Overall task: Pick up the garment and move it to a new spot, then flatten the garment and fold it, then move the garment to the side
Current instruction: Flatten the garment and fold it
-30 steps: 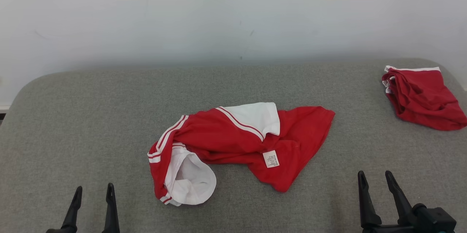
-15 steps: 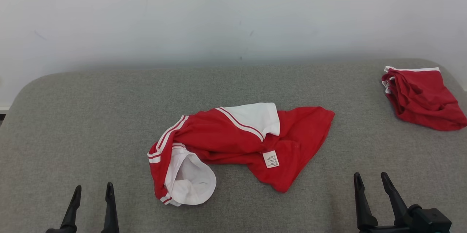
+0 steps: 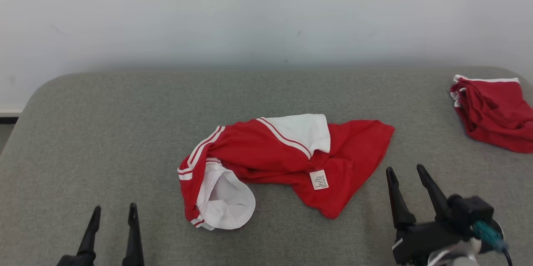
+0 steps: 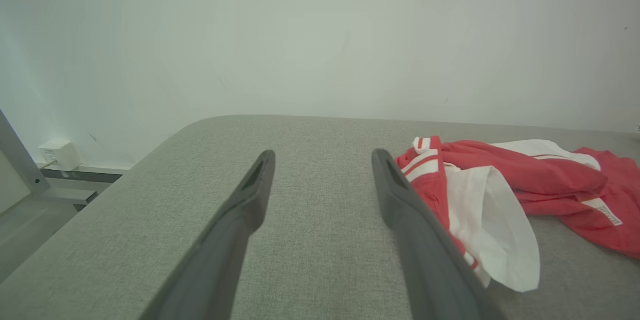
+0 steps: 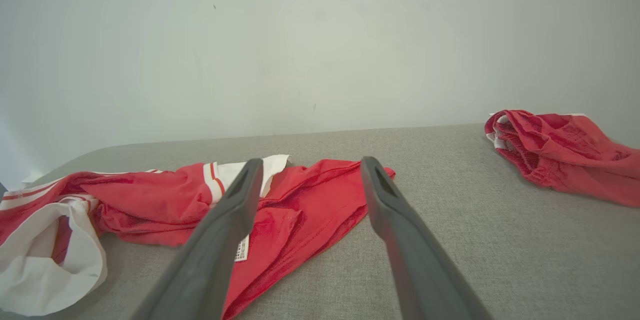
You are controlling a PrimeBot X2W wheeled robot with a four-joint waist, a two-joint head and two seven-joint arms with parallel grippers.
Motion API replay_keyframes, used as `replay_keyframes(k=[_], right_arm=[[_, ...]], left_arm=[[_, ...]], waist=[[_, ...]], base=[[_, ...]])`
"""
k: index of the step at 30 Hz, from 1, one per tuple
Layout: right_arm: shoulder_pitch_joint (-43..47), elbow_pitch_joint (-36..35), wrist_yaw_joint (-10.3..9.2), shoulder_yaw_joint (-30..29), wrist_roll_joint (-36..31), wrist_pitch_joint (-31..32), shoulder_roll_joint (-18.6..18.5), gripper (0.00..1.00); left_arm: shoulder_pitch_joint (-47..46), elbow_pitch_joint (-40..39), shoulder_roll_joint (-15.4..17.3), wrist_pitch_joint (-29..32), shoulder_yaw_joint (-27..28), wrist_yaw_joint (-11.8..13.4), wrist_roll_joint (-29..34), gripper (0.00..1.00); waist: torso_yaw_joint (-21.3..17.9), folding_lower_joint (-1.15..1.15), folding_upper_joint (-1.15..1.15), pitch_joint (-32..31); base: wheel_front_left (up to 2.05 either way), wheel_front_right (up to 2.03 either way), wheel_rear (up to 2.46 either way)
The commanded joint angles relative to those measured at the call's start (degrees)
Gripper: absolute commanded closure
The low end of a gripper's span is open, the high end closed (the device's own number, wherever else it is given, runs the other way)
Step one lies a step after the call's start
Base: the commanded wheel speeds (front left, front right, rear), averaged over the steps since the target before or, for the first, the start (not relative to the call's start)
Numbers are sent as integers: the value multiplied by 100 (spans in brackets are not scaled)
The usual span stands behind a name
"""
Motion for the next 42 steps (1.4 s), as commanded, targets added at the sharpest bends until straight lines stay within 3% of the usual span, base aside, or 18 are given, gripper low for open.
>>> replay_keyframes(k=[1, 12, 22, 23, 25, 26, 34, 42], right_arm=[[-195, 120, -14, 17, 5, 75, -69, 0], [-1415, 1708, -15, 178, 57, 348, -221, 0], [-1973, 2992, -15, 357, 276, 321, -207, 0], [-1993, 3083, -15, 378, 310, 316, -198, 3], [-2033, 3229, -15, 436, 374, 289, -192, 79], [-2077, 3231, -15, 462, 411, 179, -196, 100], [-2243, 3220, -15, 694, 463, -223, -364, 100], [-1739, 1779, -15, 855, 271, -257, -913, 100]], left_arm=[[-99, 27, -44, -17, -18, -36, 68, 0], [-444, 155, -303, -17, -146, -197, 214, 0], [-668, 261, -497, -17, -102, -342, 329, 0], [-675, 270, -508, -17, -91, -338, 340, 0], [-698, 303, -522, -17, -50, -385, 359, 0], [-711, 313, -531, -17, -29, -394, 366, 0], [-664, 362, -579, -17, 183, -465, 441, 0], [-491, 323, -634, -17, 307, -495, 473, 0]], waist=[[108, 0, 0, 92], [692, 0, 0, 511], [1031, 0, 0, 749], [1046, 0, 0, 758], [1064, 0, 0, 772], [1069, 0, 0, 780], [871, 0, 0, 679], [437, 0, 0, 457]], base=[[0, 0, 0], [0, 0, 0], [0, 0, 0], [0, 0, 0], [0, 0, 0], [0, 0, 0], [0, 0, 0], [0, 0, 0]])
